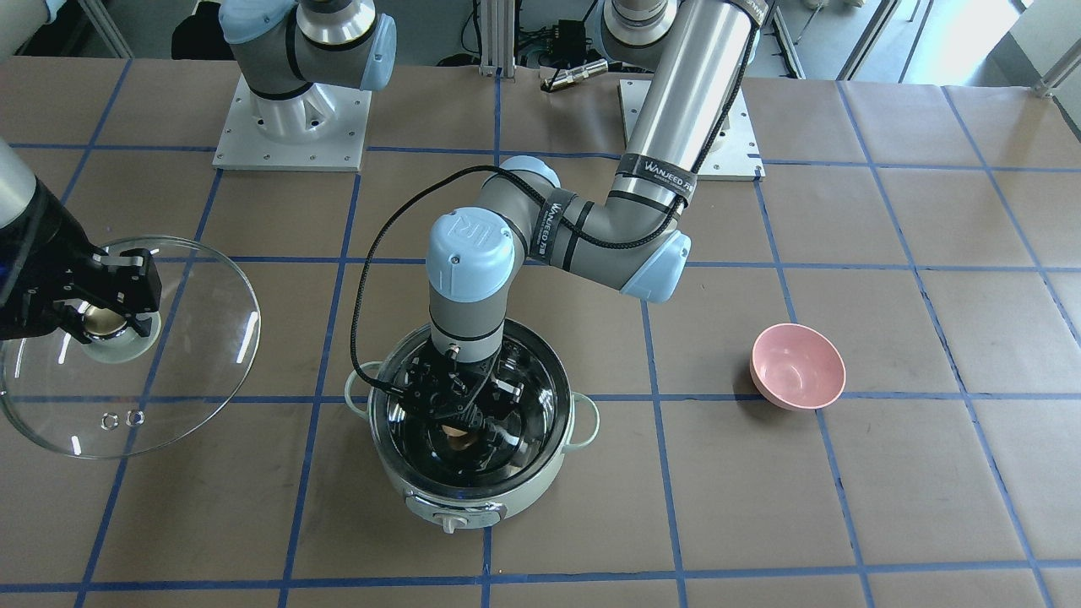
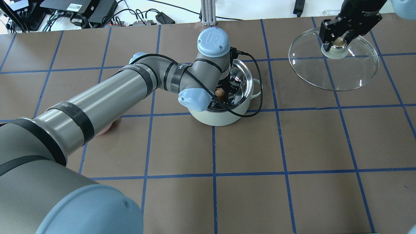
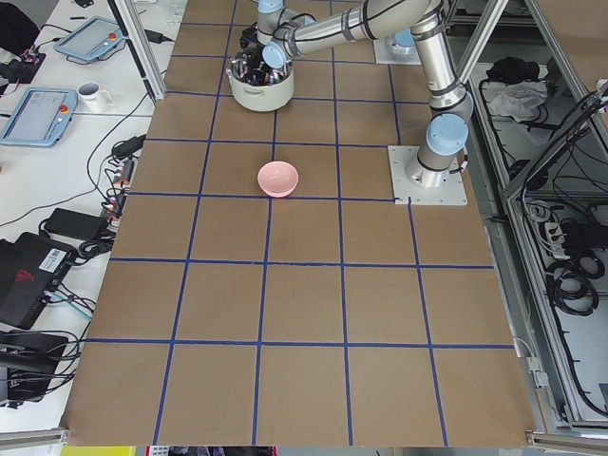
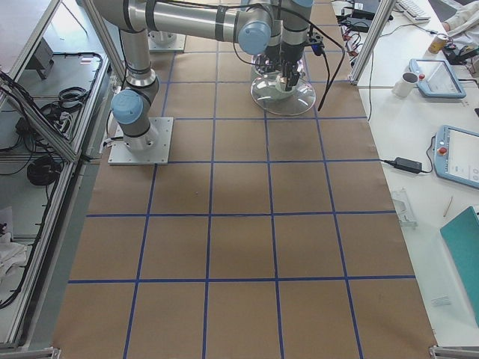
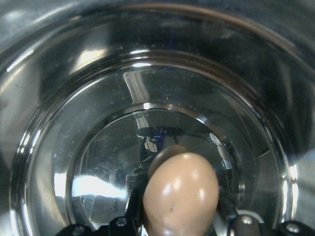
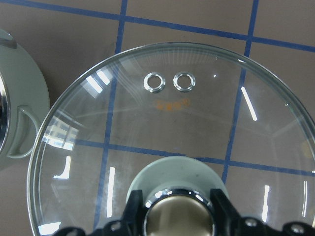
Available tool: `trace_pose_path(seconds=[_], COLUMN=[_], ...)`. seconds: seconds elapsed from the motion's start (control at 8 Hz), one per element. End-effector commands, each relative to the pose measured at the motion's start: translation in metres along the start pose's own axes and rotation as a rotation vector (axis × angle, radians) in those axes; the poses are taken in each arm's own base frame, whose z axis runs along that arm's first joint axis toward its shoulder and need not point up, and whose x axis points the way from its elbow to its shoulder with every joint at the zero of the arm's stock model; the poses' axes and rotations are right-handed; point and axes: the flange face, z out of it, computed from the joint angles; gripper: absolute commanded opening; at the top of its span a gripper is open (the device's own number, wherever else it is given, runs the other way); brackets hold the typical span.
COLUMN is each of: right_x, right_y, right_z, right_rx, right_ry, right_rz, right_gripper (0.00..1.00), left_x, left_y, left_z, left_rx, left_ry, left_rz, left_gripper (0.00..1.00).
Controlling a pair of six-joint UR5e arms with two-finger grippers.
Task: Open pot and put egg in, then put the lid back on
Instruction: 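Carry the egg over the open pot and lower it inside with the left gripper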
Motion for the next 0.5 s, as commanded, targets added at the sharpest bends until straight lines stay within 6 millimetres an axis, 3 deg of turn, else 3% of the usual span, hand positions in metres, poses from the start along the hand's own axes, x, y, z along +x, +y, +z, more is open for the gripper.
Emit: trace_pose_path(seconds=[0.0, 0.12, 0.25, 0.38], right_x=[0.0, 0.0, 0.0, 0.0], right_y=[0.0, 0.0, 0.0, 0.0], right_z=[-0.001, -0.001, -0.001, -0.001], right_rx=[0.003, 0.003, 0.003, 0.003], right_ry=[0.001, 0.001, 0.001, 0.001], right_rz=[0.004, 0.004, 0.004, 0.002], right_gripper=[0.0, 0.0, 0.0, 0.0], left_x=[0.0, 0.0, 0.0, 0.001], left_y=[0.001, 0.001, 0.0, -0.001], left_z=[0.012, 0.01, 0.0, -0.017], left_rx=[-0.019, -0.013, 0.0, 0.023], left_ry=[-0.001, 0.0, 0.002, 0.008], left_rz=[0.025, 0.015, 0.008, -0.008], left_gripper=[0.42, 0.77, 1.0, 1.0])
